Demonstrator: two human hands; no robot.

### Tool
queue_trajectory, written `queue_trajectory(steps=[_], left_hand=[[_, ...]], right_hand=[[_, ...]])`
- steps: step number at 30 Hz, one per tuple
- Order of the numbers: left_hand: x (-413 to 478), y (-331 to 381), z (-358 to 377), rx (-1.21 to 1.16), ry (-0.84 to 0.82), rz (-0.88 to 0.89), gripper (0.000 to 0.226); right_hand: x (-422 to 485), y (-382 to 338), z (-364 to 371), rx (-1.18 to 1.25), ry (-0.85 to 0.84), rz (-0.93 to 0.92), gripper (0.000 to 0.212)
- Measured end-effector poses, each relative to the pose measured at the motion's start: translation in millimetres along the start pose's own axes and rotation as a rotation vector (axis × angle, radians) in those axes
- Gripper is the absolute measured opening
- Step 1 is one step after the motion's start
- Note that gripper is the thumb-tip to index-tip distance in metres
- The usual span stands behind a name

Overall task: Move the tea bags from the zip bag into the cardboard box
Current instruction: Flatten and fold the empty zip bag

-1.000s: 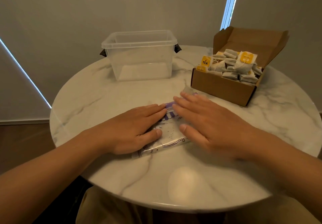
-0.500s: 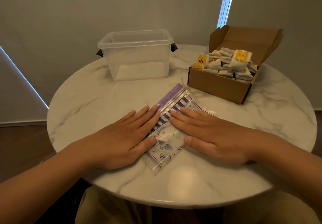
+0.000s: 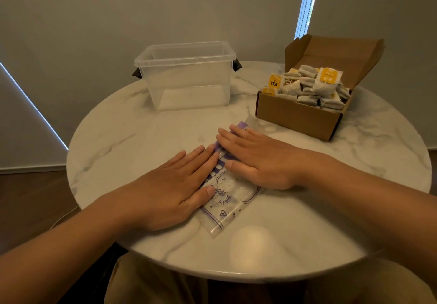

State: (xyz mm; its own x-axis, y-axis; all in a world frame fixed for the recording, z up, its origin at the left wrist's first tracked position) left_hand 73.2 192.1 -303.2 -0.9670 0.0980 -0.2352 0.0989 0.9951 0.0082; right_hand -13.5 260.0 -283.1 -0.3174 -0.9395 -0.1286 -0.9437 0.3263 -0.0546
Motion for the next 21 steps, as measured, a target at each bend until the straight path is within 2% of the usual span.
queue_trajectory(steps=[16, 21], left_hand=[[0.8, -2.7, -0.4, -0.012, -0.021, 0.008, 0.071], [-2.8, 0.0, -25.9, 0.0, 0.071, 0.05, 0.075]], right_hand=[[4.5, 6.3, 13.2, -0.005, -0.001, 0.0, 0.069], [6.1, 7.5, 14.9, 0.006, 0.001, 0.001, 0.069]])
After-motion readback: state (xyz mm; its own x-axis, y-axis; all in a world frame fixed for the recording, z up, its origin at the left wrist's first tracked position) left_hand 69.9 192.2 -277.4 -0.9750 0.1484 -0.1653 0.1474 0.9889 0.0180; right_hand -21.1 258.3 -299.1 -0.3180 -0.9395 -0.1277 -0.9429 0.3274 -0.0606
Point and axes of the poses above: each hand's wrist, its own x-axis towards the middle knuckle, its own z-axis out of the palm, y = z × x, the point moved 10 cm from there along x, towards the middle knuckle, and after that the axes turned 1 degree about -z, right-handed, at the moved point
